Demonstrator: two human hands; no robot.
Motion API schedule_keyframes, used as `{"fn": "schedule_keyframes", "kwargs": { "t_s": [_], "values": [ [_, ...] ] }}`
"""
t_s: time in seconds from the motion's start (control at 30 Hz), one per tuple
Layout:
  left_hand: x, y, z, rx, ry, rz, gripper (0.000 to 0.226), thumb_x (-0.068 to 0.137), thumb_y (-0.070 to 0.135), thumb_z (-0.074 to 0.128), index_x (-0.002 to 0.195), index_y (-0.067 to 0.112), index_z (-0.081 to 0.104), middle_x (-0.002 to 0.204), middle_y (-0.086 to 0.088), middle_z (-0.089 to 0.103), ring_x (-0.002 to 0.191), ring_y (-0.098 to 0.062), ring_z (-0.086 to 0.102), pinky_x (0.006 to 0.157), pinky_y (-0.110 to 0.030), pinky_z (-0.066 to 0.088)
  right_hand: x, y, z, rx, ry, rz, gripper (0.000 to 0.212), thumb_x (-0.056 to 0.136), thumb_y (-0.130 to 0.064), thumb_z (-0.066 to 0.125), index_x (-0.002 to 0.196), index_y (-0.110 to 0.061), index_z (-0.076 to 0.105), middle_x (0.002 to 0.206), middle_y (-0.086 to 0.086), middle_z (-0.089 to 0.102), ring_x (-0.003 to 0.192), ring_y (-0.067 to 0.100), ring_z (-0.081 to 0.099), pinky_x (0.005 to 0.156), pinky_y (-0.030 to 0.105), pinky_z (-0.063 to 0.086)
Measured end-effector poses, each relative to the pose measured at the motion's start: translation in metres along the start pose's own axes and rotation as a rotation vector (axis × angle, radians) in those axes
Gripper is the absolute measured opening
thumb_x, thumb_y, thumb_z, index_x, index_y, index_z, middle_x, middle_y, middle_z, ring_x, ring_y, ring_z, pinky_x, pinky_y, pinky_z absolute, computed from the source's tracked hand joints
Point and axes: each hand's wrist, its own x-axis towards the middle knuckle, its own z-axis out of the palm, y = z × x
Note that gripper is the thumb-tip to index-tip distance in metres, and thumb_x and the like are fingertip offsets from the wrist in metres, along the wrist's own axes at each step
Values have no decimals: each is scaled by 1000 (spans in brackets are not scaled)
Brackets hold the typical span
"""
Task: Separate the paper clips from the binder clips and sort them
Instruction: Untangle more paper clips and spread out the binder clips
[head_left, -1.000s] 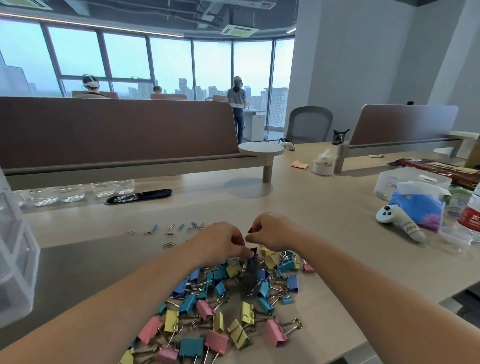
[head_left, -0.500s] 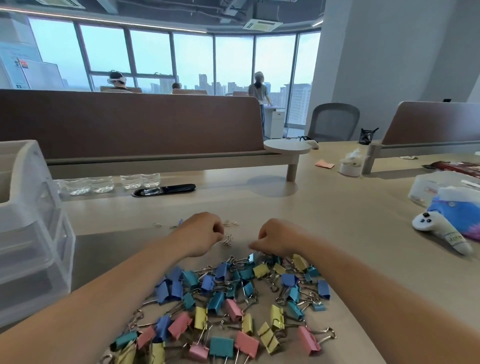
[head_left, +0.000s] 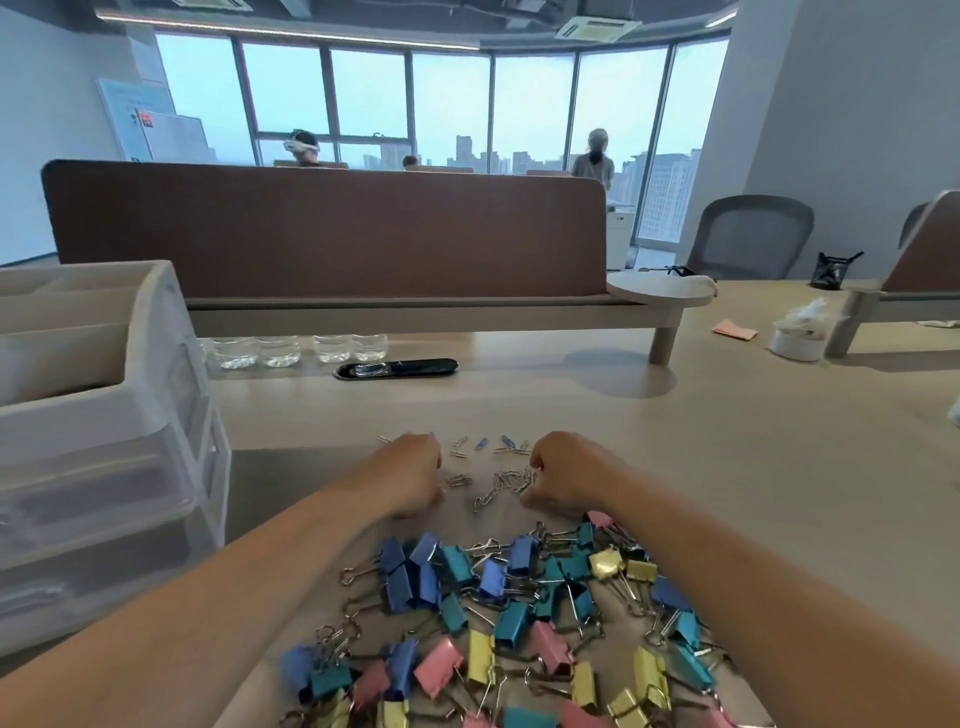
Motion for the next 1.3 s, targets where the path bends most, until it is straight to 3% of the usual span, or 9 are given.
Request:
{"fn": "schedule_keyframes", "kwargs": {
  "t_s": [0.07, 0.13, 0.37, 0.43, 0.6, 0.7, 0.83, 1.17, 1.3],
  "values": [
    [3, -4, 2, -19, -5, 8, 18, 86, 21, 68, 103, 14, 63, 116, -12, 63, 94, -24, 59, 83, -30, 46, 6, -3, 0, -31, -24, -2, 49, 88, -43, 68, 116, -3, 67, 112, 8, 69, 102, 22, 65, 91, 35, 53],
    [7, -6, 4, -40, 1, 31, 27, 86, 19, 68, 110, 6, 66, 111, -10, 65, 98, -25, 60, 82, -30, 46, 12, -5, 0, 4, 3, -26, 39, 87, -35, 71, 112, -5, 70, 110, 9, 71, 99, 22, 67, 90, 36, 54],
    [15, 1, 11, -136, 33, 123, 28, 92, 19, 62, 120, 16, 64, 116, -2, 64, 101, -16, 57, 79, -23, 38, 15, -10, 5, 110, 69, -89, 29, 85, -23, 74, 112, -15, 70, 109, 1, 69, 97, 17, 63, 84, 28, 51],
    [15, 4, 13, -161, 19, 137, 28, 93, 26, 62, 120, 16, 64, 119, -1, 64, 99, -14, 57, 81, -23, 39, 14, -9, 7, 119, 73, -102, 27, 85, -21, 73, 111, -15, 70, 109, 1, 69, 96, 16, 63, 82, 27, 50],
    [9, 9, 14, -151, -30, 162, 54, 81, 45, 74, 124, 17, 58, 117, 2, 61, 99, -15, 56, 85, -28, 47, 14, -11, 5, 121, 28, -98, 35, 83, -27, 74, 112, -7, 68, 112, 6, 69, 99, 22, 64, 86, 33, 52],
    [11, 10, 15, -148, -2, 171, 47, 82, 40, 75, 119, 16, 60, 112, 1, 62, 92, -14, 55, 77, -24, 43, 17, -15, 4, 99, 8, -105, 50, 82, -36, 76, 122, -10, 62, 118, 3, 64, 106, 21, 60, 92, 32, 49],
    [16, 10, 14, -158, 37, 165, 34, 84, 33, 73, 113, 17, 65, 107, 1, 63, 87, -12, 52, 71, -24, 37, 21, -18, 4, 78, 21, -123, 40, 83, -32, 77, 117, -14, 66, 113, 1, 65, 97, 17, 58, 80, 26, 43],
    [21, 11, 16, -177, 81, 155, 18, 90, 17, 65, 108, 16, 68, 110, -4, 66, 98, -20, 61, 87, -32, 51, 21, -22, 6, 73, 62, -157, 27, 85, -23, 73, 110, -14, 71, 106, 1, 66, 85, 13, 54, 72, 24, 39],
    [24, 11, 15, -185, 58, 142, 29, 94, 18, 58, 122, 16, 60, 119, -3, 63, 107, -20, 58, 89, -30, 47, 23, -23, 6, 91, 57, -141, 21, 86, -20, 72, 107, -17, 72, 105, 1, 67, 88, 16, 60, 74, 27, 48]
  ]
}}
